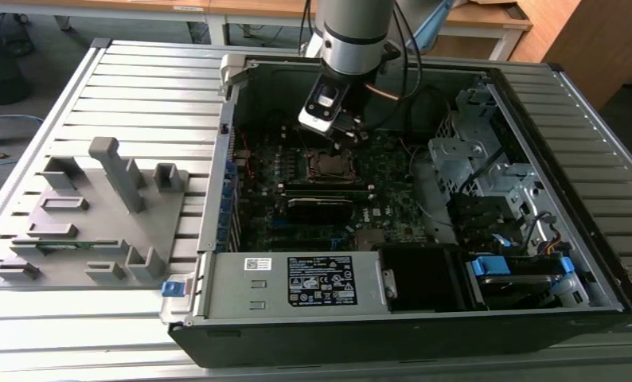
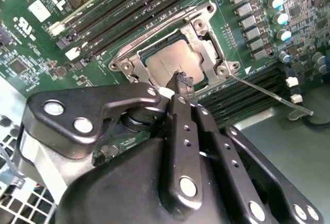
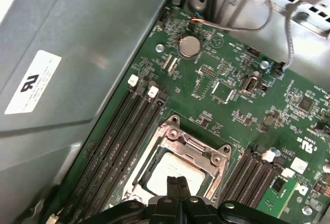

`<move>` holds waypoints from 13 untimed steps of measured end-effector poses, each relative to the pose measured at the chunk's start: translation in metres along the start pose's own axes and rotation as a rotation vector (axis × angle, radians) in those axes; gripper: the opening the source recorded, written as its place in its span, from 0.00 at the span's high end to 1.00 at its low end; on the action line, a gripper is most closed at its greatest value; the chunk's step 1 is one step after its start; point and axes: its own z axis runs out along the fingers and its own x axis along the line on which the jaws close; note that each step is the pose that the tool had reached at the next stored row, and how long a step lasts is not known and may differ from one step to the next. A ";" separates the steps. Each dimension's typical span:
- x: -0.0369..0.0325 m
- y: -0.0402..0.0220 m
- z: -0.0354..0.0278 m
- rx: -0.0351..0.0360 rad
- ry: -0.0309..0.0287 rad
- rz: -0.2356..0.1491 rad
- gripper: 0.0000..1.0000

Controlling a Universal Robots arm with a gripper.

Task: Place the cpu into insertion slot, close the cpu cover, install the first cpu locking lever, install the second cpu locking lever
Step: 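Close the cpu cover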

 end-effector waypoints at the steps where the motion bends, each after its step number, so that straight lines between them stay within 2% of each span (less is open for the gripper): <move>1: 0.0000 0.0000 0.0000 0.0003 0.0003 -0.010 0.89; 6: 0.0000 0.0000 0.0000 0.0020 0.0017 -0.059 0.89; 13: 0.0000 0.0000 0.0000 0.0020 0.0018 -0.062 0.89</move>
